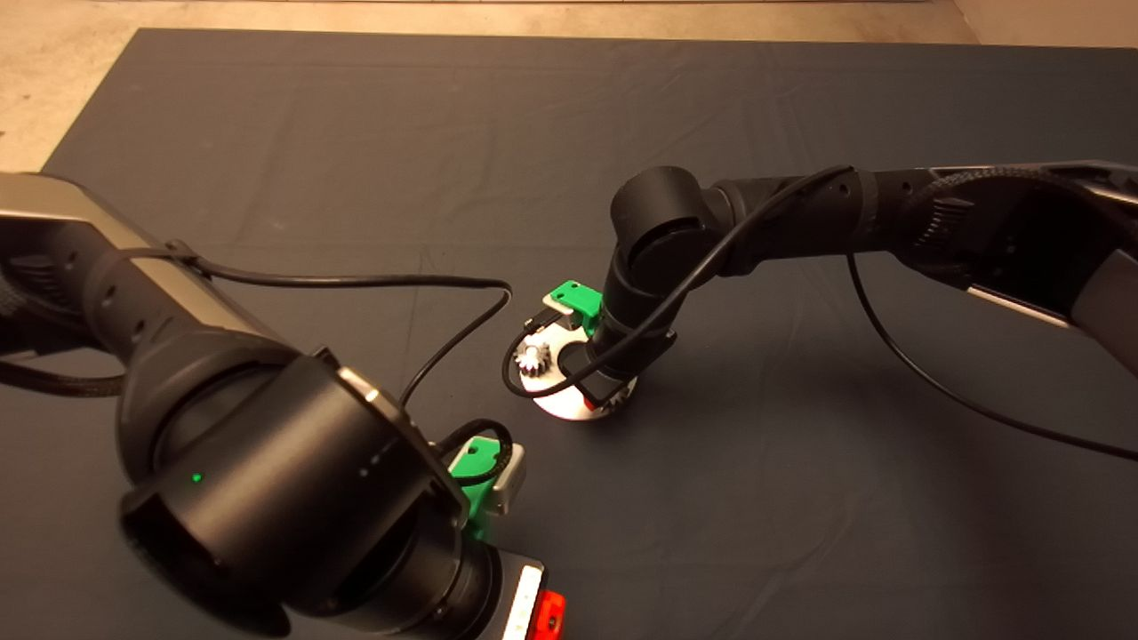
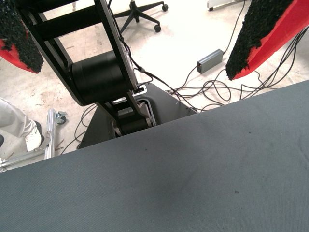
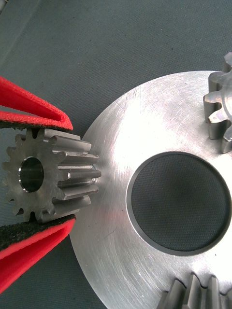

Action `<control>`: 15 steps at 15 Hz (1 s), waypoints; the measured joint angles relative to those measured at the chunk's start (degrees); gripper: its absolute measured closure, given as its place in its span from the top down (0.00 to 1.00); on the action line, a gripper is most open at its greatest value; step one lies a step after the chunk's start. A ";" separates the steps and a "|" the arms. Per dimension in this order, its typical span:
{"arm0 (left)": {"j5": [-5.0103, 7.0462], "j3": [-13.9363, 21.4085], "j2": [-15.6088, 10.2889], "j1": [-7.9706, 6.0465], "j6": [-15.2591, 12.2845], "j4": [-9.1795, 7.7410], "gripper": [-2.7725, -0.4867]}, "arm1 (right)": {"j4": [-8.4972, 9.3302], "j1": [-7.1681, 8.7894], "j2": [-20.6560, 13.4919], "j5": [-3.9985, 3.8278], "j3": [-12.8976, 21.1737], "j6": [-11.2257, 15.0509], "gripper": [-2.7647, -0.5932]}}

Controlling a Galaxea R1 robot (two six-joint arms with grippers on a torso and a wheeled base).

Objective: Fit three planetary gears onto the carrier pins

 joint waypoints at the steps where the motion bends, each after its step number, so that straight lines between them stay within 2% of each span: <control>1: 0.00 0.00 0.00 0.00 -0.01 0.00 0.99 | 0.00 0.02 0.00 -0.01 0.00 -0.01 0.19; 8: 0.00 0.00 0.00 0.00 -0.01 0.00 0.99 | 0.00 0.00 0.00 -0.02 0.04 0.00 0.20; 15: 0.00 0.00 0.00 0.00 -0.01 0.00 0.99 | -0.02 0.02 0.00 -0.22 0.85 0.00 0.26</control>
